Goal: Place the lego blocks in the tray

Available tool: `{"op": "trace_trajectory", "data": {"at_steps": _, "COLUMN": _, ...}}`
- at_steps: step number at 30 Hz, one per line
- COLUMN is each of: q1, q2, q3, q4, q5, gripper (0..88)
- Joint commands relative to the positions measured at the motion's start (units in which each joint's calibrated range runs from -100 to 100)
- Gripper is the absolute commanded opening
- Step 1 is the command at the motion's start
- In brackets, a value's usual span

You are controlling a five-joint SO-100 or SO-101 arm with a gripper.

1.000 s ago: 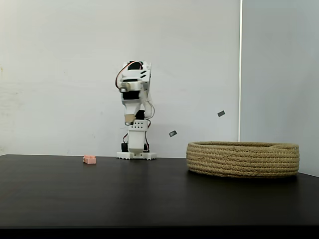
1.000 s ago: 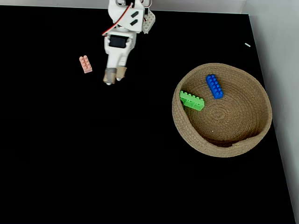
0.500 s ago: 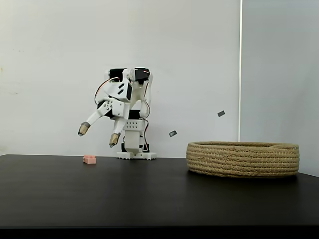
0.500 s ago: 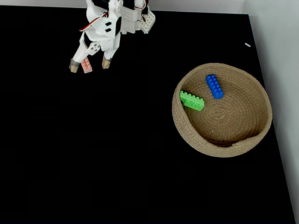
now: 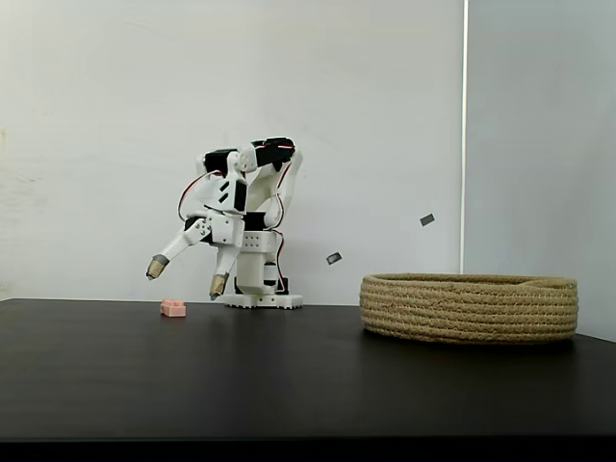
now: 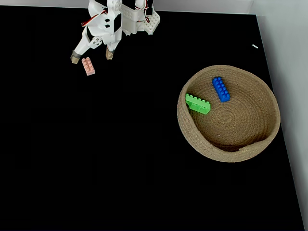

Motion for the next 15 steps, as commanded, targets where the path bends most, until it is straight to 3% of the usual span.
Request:
{"op": "trace_trajectory", "data": {"at_steps": 1, "q1": 0.44, "q2": -4.34, "q3": 2.31, "q4": -1.41, "q5": 0.54, "gripper": 41.0}}
{"op": "trace_trajectory", "data": {"at_steps": 15, "q1": 0.03, "q2": -8.21, "q3": 10.52, "q4": -5.58, "q5": 2.2, "gripper": 38.9}}
